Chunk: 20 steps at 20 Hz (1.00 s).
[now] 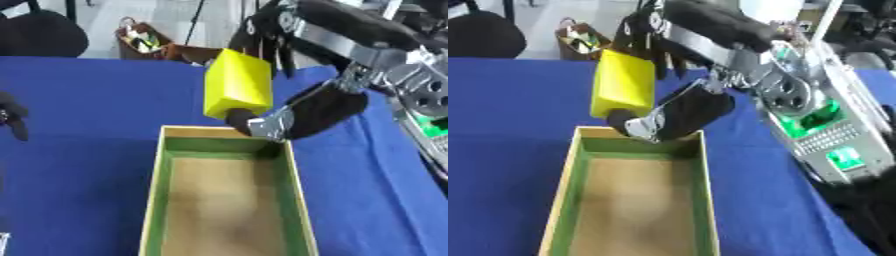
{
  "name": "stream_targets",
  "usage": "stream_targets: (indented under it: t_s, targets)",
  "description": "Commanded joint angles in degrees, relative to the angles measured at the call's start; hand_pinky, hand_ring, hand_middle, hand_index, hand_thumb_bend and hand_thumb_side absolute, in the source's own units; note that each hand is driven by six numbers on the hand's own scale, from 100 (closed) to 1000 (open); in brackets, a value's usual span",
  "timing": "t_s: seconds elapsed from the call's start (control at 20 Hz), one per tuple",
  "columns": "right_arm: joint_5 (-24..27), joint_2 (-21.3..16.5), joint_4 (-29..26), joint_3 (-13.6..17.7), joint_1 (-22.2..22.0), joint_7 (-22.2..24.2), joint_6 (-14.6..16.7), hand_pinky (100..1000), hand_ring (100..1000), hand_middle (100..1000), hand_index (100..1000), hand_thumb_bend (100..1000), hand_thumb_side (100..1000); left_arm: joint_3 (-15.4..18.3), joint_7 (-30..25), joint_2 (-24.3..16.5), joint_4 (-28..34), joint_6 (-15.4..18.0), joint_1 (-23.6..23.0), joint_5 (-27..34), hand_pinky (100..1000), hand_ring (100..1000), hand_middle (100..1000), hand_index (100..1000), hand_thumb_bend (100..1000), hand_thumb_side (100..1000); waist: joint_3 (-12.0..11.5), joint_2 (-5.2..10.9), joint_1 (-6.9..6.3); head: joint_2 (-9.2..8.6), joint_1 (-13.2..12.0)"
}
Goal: Pick up objects on the table and place them in the box.
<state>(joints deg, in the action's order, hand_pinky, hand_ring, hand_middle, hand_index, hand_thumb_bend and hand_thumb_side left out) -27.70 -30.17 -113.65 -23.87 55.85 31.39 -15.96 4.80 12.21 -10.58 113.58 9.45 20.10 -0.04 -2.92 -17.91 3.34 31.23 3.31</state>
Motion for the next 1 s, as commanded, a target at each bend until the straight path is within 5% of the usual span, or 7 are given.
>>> stream_targets:
  t_s: [0.05, 0.8, 1.0]
  targets:
    - [-0.43, 0.73, -0.94, -0.81, 0.26, 0.87, 2.0, 337, 446, 127, 215, 100, 100, 0.77, 0.79, -1.03, 1.01, -0.01, 0.17, -0.73, 230, 435, 442, 628, 100, 667, -0.09, 1.18, -0.29, 0.74, -0.32]
    - [-8.47, 0.33, 0.95, -8.45, -6.06, 12.85, 0.15, 370, 465, 158, 239, 100, 100, 1.52, 1.5, -0.79, 1.01, 0.45, -0.01, -1.83, 227, 435, 442, 628, 100, 666, -1.18, 0.23, -0.66, 0.91, 0.66]
    - [-9.97, 0.82, 3.5, -9.67, -6.86, 13.98, 2.0, 419, 506, 227, 320, 100, 100, 1.43, 1.31, -0.65, 1.01, 0.46, 0.04, -1.82, 227, 435, 443, 628, 100, 667, -1.35, 0.1, -0.68, 1.8, 1.04]
